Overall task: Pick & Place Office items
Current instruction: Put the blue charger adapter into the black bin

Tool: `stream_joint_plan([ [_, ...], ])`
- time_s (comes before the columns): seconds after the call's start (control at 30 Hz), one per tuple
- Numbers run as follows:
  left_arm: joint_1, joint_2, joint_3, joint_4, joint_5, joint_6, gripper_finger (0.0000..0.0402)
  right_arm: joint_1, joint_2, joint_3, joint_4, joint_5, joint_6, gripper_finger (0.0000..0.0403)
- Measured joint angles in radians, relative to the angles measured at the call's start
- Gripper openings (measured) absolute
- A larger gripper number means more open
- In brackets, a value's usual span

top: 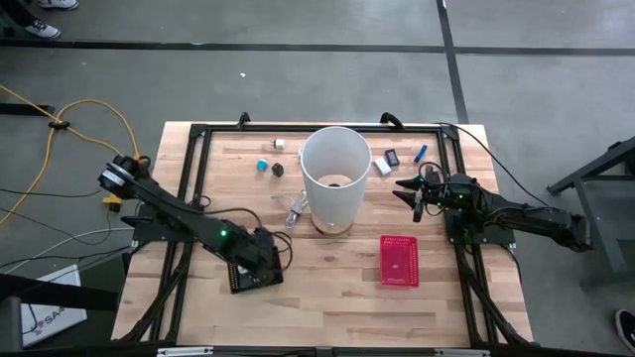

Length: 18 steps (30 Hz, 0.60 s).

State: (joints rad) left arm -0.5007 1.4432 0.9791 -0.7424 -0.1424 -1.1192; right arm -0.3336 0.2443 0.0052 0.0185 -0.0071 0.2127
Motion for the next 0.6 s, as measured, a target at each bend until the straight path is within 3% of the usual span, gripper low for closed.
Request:
stream_joint_plan([
  [0.3,0.068,-0.127,0.000,-0.117,-0.183,0.001,0.0169,0.000,0.000,0.000,0.000,0.000,0.000,0.0160],
  [0.4,0.139,-0.145,0.000,-0.145,-0.187,0.024,0.0169,0.000,0.000,0.000,0.000,0.000,0.000,0.0160],
  [0.6,0.340,-0.157,0.000,-0.148,-0.125,0.238,0.0169,0.000,0.000,0.000,0.000,0.000,0.000,0.0160],
])
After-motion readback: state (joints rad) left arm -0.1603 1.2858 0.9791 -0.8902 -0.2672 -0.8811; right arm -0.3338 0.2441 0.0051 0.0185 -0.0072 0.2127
